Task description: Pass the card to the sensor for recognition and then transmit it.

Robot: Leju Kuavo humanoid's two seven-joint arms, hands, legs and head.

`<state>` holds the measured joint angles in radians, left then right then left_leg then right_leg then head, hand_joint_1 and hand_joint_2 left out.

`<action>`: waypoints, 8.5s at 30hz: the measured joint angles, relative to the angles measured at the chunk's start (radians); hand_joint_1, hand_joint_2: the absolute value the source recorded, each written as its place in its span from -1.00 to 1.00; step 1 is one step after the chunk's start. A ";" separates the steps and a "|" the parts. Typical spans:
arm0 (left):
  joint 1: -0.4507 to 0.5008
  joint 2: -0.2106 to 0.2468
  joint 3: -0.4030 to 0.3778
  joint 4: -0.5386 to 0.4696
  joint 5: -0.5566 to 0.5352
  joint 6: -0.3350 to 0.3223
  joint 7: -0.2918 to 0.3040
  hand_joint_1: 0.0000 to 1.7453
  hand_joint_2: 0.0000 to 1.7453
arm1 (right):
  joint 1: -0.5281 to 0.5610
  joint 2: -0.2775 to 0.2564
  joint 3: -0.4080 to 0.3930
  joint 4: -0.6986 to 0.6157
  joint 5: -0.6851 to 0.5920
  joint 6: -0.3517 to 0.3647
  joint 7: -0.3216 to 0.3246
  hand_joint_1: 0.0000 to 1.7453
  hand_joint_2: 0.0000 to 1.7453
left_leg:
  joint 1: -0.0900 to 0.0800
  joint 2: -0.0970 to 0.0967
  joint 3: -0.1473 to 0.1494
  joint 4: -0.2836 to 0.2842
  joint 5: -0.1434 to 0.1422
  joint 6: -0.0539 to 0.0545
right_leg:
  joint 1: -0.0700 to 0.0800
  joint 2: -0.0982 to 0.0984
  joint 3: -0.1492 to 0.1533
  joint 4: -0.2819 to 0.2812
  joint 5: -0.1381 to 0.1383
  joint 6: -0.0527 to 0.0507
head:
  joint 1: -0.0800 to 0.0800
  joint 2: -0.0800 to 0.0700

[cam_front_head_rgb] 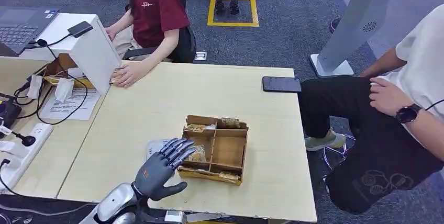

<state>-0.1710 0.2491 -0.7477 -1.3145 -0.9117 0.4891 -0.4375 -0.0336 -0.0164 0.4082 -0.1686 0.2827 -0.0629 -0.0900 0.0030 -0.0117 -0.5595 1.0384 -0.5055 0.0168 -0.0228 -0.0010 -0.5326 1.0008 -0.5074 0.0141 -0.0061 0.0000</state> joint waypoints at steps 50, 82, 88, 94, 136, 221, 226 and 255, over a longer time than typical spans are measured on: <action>-0.024 -0.017 0.000 0.063 0.060 0.018 -0.024 -1.00 1.00 | -0.002 0.003 0.000 -0.008 0.007 -0.001 0.002 -1.00 -1.00 | 0.000 0.000 0.000 0.000 0.000 0.000 | 0.000 0.000 0.000 0.000 0.000 0.000 | 0.000 0.000; -0.025 -0.016 0.000 0.063 0.055 0.055 -0.014 -1.00 1.00 | -0.002 0.004 0.000 -0.008 0.018 0.001 0.002 -1.00 -1.00 | 0.000 0.000 0.000 0.000 0.000 0.000 | 0.000 0.000 0.000 0.000 0.000 0.000 | 0.000 0.000; -0.028 -0.010 0.000 0.069 -0.001 0.054 -0.002 -1.00 1.00 | -0.002 0.005 0.000 -0.009 0.021 0.002 0.002 -1.00 -1.00 | 0.000 0.000 0.000 0.000 0.000 0.000 | 0.000 0.000 0.000 0.000 0.000 0.000 | 0.000 0.000; -0.028 -0.009 0.000 0.079 0.001 0.055 -0.005 -1.00 1.00 | -0.002 0.006 0.000 -0.011 0.021 0.004 0.003 -1.00 -1.00 | 0.000 0.000 0.000 0.000 0.000 0.000 | 0.000 0.000 0.000 0.000 0.000 0.000 | 0.000 0.000; -0.030 -0.010 0.000 0.103 0.100 0.036 -0.046 1.00 1.00 | -0.004 0.011 -0.001 -0.023 0.016 -0.002 0.000 -1.00 -1.00 | 0.000 0.000 0.000 0.000 0.000 0.000 | 0.000 0.000 0.000 0.000 0.000 0.000 | 0.000 0.000; -0.017 -0.031 -0.167 -0.017 0.069 0.089 -0.114 -1.00 1.00 | -0.013 0.020 -0.026 -0.027 0.022 0.003 0.003 -1.00 1.00 | 0.000 0.000 0.000 0.000 0.000 0.000 | 0.000 0.000 0.000 0.000 0.000 0.000 | 0.000 0.000; -0.026 -0.050 -0.182 0.007 0.071 0.090 -0.107 -1.00 1.00 | -0.013 0.020 -0.026 -0.029 0.022 0.003 0.003 -1.00 1.00 | 0.000 0.000 0.000 0.000 0.000 0.000 | 0.000 0.000 0.000 0.000 0.000 0.000 | 0.000 0.000; -0.068 -0.130 -0.215 0.177 0.105 0.102 -0.064 -1.00 1.00 | -0.021 0.023 -0.026 -0.041 0.031 0.005 0.018 -1.00 1.00 | 0.000 0.000 0.000 0.000 0.000 0.000 | 0.000 0.000 0.000 0.000 0.000 0.000 | 0.000 0.000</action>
<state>-0.2389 0.1186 -0.9628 -1.1372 -0.8068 0.5913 -0.5020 -0.0551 0.0061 0.3826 -0.2098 0.3140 -0.0584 -0.0721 0.0031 -0.0118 -0.5598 1.0384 -0.5055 0.0168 -0.0227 -0.0011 -0.5326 1.0009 -0.5074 0.0141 -0.0057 0.0000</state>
